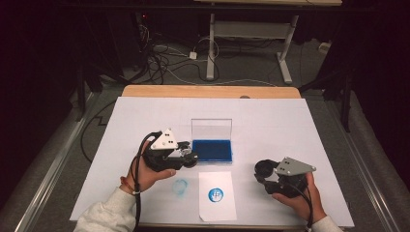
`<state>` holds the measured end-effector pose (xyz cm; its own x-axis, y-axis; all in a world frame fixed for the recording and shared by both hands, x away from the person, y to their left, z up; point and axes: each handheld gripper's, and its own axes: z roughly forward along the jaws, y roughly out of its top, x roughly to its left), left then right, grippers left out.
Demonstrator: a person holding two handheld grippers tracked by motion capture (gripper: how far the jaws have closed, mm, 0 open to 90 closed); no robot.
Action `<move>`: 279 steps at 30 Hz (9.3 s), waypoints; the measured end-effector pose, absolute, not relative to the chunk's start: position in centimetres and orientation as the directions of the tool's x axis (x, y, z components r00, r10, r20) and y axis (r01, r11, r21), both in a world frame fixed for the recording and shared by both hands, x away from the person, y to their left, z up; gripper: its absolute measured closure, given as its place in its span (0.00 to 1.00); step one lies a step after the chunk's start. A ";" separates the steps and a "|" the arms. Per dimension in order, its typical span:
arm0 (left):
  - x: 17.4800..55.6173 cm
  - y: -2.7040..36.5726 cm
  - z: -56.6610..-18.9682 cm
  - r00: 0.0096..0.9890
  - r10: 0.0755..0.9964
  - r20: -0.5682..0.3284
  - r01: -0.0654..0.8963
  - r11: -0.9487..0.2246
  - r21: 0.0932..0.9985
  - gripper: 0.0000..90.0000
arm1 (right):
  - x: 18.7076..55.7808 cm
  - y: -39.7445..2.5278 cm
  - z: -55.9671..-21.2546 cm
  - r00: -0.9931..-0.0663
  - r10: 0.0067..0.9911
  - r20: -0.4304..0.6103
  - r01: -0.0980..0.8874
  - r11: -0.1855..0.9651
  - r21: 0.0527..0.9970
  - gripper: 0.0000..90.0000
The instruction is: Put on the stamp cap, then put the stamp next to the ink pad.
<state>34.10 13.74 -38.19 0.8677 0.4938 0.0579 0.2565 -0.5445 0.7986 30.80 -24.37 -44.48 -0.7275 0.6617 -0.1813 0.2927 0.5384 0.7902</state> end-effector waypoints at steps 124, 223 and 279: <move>33.4 7.6 -38.6 0.916 0.401 0.024 0.193 -0.491 0.850 0.61 | 32.5 -13.4 -44.2 -0.849 0.519 -0.096 0.190 0.470 0.862 0.42; 36.0 14.5 -36.9 0.821 0.554 0.137 0.252 -0.567 0.784 0.61 | 28.3 -26.5 -44.4 -0.544 0.795 -0.268 0.250 0.458 0.853 0.21; 43.1 13.8 -42.4 0.792 0.601 0.108 0.425 -0.669 0.610 0.61 | 28.5 -26.0 -45.2 -0.564 0.777 -0.279 0.281 0.498 0.820 0.22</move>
